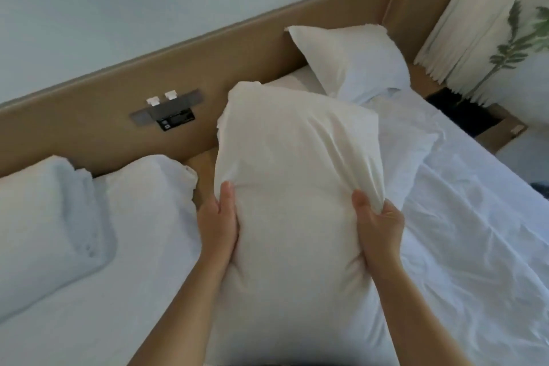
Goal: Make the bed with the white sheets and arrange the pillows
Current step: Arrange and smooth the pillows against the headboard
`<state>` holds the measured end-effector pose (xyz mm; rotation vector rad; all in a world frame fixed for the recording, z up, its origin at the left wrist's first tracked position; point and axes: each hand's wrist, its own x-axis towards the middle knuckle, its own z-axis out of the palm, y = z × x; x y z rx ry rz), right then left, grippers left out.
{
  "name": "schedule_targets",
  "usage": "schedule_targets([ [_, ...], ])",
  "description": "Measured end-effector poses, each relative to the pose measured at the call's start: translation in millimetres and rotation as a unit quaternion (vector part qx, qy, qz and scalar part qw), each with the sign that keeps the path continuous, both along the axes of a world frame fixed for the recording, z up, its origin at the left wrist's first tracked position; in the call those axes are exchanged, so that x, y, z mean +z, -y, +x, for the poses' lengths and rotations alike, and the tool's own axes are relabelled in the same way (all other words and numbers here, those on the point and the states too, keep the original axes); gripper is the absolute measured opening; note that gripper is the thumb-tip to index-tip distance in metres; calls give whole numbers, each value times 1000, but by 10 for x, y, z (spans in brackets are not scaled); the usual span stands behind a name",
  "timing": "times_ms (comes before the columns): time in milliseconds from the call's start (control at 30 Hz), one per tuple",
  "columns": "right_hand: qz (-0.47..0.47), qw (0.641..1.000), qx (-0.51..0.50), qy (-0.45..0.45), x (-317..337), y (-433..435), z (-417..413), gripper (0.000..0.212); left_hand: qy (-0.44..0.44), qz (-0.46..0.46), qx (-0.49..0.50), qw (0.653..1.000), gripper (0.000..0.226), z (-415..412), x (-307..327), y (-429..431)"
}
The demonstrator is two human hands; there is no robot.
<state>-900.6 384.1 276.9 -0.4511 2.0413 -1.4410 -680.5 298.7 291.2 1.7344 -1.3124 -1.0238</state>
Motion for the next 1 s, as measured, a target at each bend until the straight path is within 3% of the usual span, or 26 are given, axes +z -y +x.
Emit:
schedule_targets([
  [100,5,995,98,-12,64,630,584,21,1,-6,98,995,48,761,-7,159],
  [200,7,981,193,-12,73,1231,1209,21,-16,-8,192,981,52,1464,-45,292],
  [467,-5,914,402,-50,135,2156,2688,13,-31,-27,403,914,46,2766,-1,298],
  [600,-9,871,488,-59,50,2640,3286,21,-17,-26,488,872,43,3080,-30,329],
  [833,-30,784,617,-71,-95,3817,4451,30,10,-34,643,765,50,3623,-218,1005],
  [1000,-71,692,717,-50,83,4798,5457,43,-31,-38,766,641,48,3970,-296,1731],
])
